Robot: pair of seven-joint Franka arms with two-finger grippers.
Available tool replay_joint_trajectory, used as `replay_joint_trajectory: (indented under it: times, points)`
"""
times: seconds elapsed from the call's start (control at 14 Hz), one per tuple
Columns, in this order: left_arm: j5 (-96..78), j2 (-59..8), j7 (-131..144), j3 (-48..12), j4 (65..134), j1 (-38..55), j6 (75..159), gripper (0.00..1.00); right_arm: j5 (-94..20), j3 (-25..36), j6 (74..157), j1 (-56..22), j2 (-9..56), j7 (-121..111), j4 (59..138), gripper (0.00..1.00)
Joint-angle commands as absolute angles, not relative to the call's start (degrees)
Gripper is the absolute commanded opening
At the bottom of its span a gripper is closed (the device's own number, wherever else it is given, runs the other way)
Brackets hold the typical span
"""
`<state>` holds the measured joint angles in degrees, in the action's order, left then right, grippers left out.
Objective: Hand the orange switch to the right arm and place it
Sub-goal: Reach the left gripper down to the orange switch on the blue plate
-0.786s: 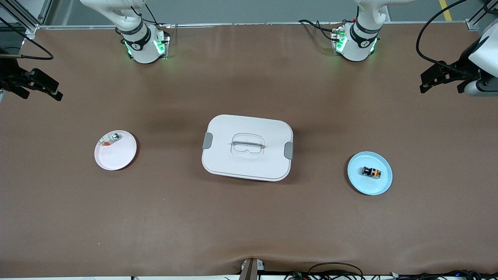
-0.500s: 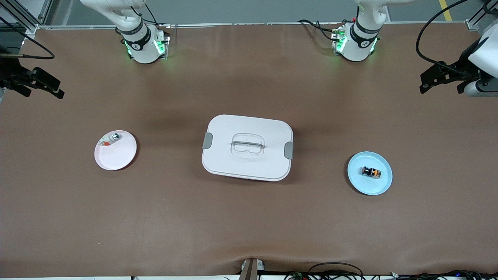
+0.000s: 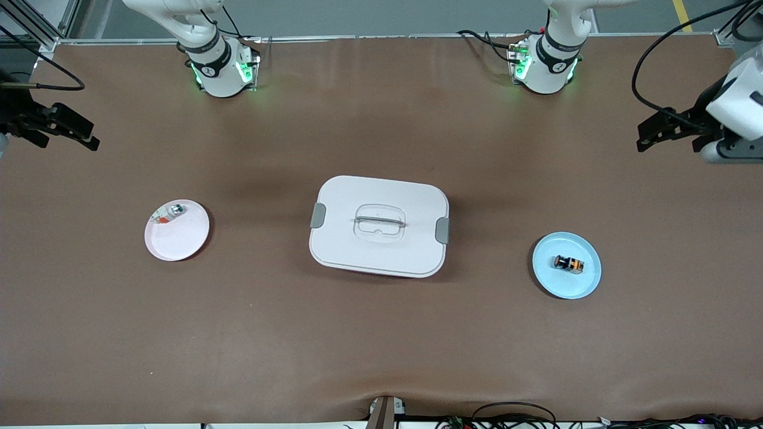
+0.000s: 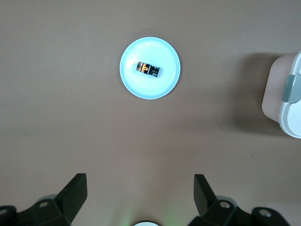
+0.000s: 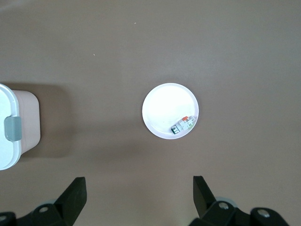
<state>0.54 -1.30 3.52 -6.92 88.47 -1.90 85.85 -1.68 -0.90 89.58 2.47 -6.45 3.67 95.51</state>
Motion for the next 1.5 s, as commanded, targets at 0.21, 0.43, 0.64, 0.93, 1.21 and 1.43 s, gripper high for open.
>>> replay_joint_trajectory:
  times: [0.21,0.43,0.64,0.93,1.21,1.43]
  points:
    - [0.4,-5.6,3.7,-6.9,92.6,-1.9,96.1,1.00,-2.5,-1.4,89.1,3.3,-6.5,3.3,94.9,1.00]
    - [0.5,-5.8,3.6,-6.9,102.1,-2.0,108.8,1.00,-2.5,-1.4,89.1,3.3,-6.5,3.3,94.9,1.00]
    - [1.7,-8.1,3.4,-6.9,108.4,-2.1,119.2,1.00,-2.5,-1.4,89.2,3.3,-6.4,3.5,95.0,1.00]
    - [8.8,-14.0,2.4,-7.3,112.2,-1.8,130.5,1.00,-2.5,-1.4,88.9,3.3,-6.4,3.7,95.2,1.00]
    - [8.9,-19.8,0.4,-7.5,112.6,-1.9,136.5,1.00,-2.5,-1.4,88.4,3.3,-6.4,3.7,95.4,1.00]
    - [8.8,-23.0,-2.5,-7.5,112.5,-2.5,139.7,1.00,-2.5,-1.5,88.4,3.2,-6.4,3.7,95.3,1.00]
